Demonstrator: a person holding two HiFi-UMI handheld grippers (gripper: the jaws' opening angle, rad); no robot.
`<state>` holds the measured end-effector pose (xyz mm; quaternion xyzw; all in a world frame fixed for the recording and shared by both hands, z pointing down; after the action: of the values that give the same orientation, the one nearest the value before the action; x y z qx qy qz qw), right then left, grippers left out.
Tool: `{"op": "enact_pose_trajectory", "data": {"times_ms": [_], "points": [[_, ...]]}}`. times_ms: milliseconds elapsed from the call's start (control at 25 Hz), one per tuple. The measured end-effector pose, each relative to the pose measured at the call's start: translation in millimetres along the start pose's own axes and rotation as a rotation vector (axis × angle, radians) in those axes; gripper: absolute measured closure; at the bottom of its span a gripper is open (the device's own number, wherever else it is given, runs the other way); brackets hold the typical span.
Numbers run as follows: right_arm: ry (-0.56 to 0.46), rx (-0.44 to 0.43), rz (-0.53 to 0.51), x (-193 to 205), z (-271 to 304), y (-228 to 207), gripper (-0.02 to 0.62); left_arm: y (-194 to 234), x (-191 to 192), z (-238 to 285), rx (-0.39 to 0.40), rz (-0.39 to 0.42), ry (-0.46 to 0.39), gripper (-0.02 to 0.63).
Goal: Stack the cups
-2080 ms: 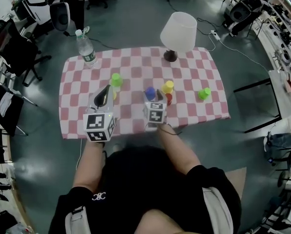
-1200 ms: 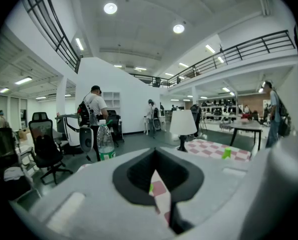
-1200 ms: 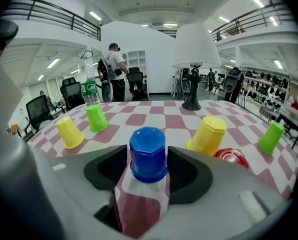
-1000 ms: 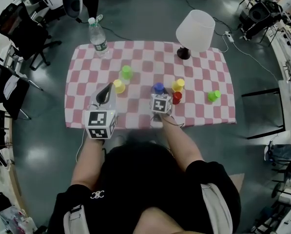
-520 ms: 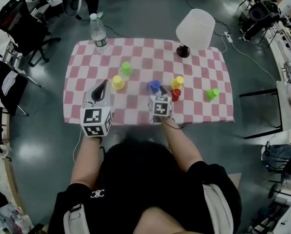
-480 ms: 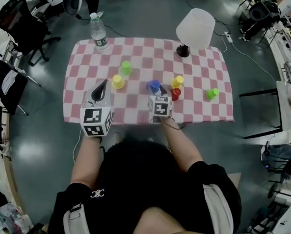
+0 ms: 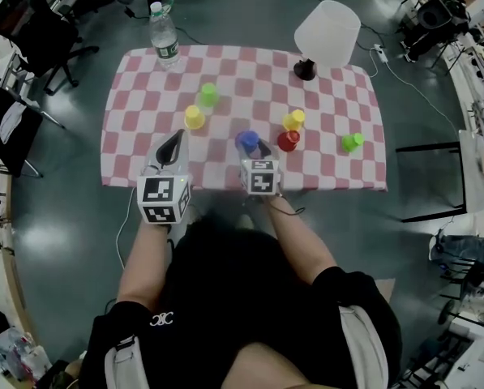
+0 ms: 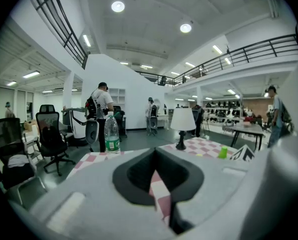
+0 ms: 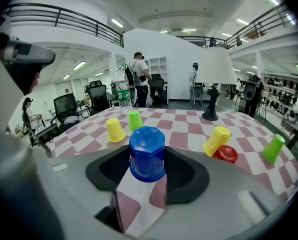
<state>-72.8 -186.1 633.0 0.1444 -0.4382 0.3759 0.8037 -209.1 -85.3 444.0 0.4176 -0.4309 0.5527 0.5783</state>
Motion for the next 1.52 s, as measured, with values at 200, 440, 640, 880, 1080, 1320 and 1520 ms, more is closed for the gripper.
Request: {"op": "enact_pose_trajectory", "data": {"times_ms": [200, 440, 640, 880, 1080, 1320, 1520], "points": [[0.034, -0.028, -0.012, 18, -8, 15, 0.382, -9, 9, -7, 0.008, -0.014, 0.011, 0.607], [0.058, -0.038, -0.019, 34, -8, 26, 0.382, -9, 18, -16, 0.001, -0.026, 0.025, 0.607], [0.092, -0.036, -0.052, 54, 0, 31, 0.382, -5, 22, -22, -0.011, -0.027, 0.036, 0.607], [0.084, -0.027, -0.067, 65, 4, 31, 0.382, 1, 24, -24, -0.021, -0.027, 0.041, 0.607], [0.093, -0.041, -0.053, 66, 5, 31, 0.379, 5, 22, -20, -0.024, -0.024, 0.035, 0.607], [0.043, -0.047, -0.03, 51, -4, 30, 0.364, 5, 15, -10, -0.002, -0.024, 0.016, 0.607], [-0.098, -0.051, 0.004, -1, -22, 28, 0.364, 7, 8, 1, 0.018, -0.023, 0.001, 0.607]]}}
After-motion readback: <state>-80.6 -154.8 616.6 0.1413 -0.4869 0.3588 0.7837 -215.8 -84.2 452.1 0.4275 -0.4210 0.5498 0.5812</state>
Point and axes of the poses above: the fingertips, and each gripper's own axes: z forward along the fingers, y to its left, x out of its underside, the point moved 1 cm from there along -z, backward along the fingers, and after that the axes turned 1 degree about x, right-handed, at the moved point
